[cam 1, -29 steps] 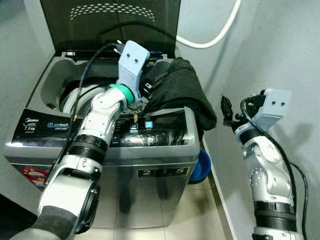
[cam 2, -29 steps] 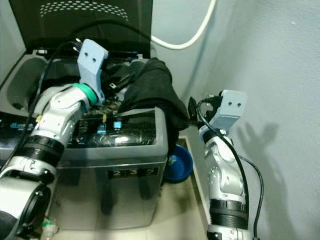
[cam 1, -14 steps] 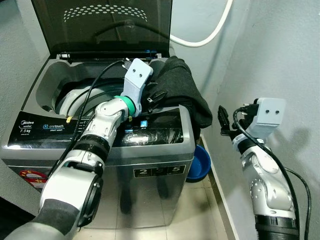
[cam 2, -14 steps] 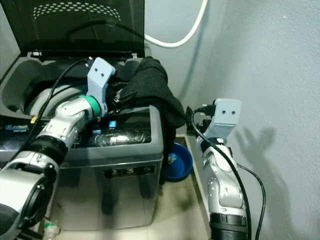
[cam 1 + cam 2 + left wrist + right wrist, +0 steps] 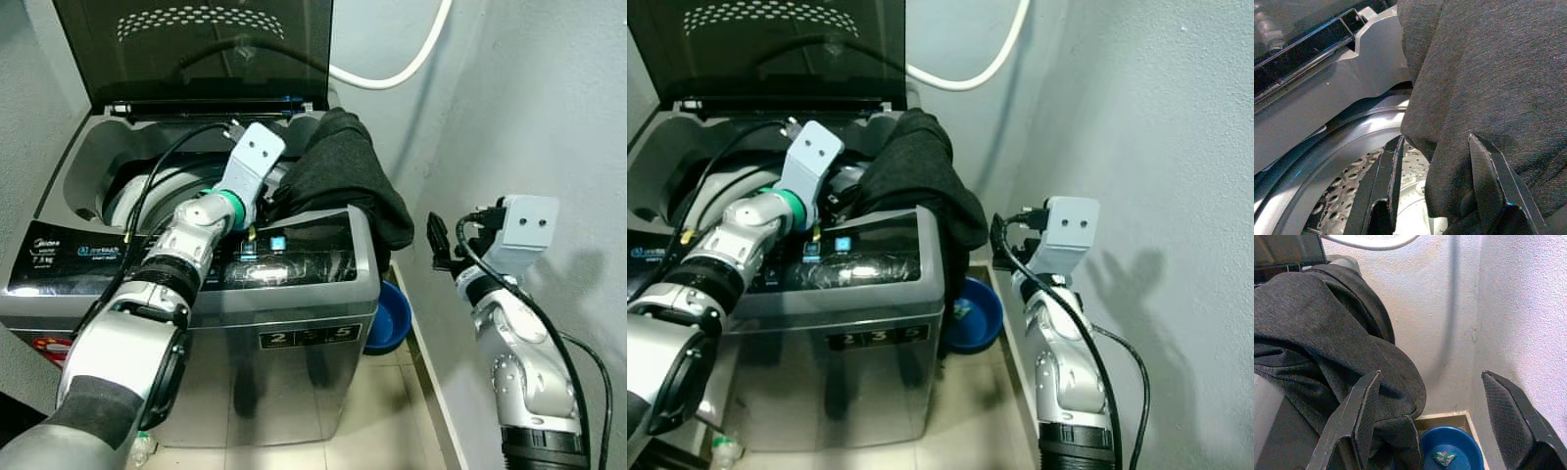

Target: Clothes washing

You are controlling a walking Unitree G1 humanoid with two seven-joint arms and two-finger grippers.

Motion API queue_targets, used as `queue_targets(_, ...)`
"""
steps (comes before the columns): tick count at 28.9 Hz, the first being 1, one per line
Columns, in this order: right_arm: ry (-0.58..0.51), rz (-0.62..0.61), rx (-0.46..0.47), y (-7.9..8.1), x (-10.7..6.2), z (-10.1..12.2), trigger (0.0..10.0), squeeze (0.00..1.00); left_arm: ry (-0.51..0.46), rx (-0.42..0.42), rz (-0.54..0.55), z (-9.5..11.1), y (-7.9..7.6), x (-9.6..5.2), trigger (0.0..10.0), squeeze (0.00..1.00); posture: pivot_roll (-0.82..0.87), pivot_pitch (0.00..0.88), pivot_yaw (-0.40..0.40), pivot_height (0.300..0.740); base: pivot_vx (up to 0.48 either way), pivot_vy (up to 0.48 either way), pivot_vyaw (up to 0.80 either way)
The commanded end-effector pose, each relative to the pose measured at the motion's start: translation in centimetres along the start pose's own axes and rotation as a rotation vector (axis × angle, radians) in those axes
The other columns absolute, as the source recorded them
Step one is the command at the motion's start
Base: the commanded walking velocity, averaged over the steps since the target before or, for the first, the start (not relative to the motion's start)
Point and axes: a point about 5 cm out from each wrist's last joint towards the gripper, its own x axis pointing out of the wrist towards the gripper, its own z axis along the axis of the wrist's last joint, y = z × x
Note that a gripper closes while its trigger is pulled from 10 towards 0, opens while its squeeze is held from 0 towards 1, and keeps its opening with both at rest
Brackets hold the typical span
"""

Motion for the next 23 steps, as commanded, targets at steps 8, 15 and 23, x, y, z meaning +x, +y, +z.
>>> queue_targets(8, 0.018, -0.015, 0.008, 0.0, -0.2, -0.3, 10.0, 0.00, 0.090, 0.027, -0.012, -1.8, 0.0, -0.4, 0.0, 0.00, 0.03, 0.115, 0.070, 0.740, 0.000, 0.000, 0.00)
queue_targets(15, 0.020, -0.022, 0.013, 0.1, -0.2, -0.4, 10.0, 0.00, 0.105, 0.063, -0.012, -1.9, 0.5, -0.6, 0.0, 0.00, 0.04, 0.115, 0.074, 0.740, 0.000, 0.000, 0.00)
queue_targets(23, 0.021, -0.028, 0.018, 0.1, -0.2, -0.5, 10.0, 0.00, 0.124, 0.104, 0.041, -2.1, 1.9, -1.2, 0.0, 0.00, 0.05, 0.117, 0.081, 0.740, 0.000, 0.000, 0.00)
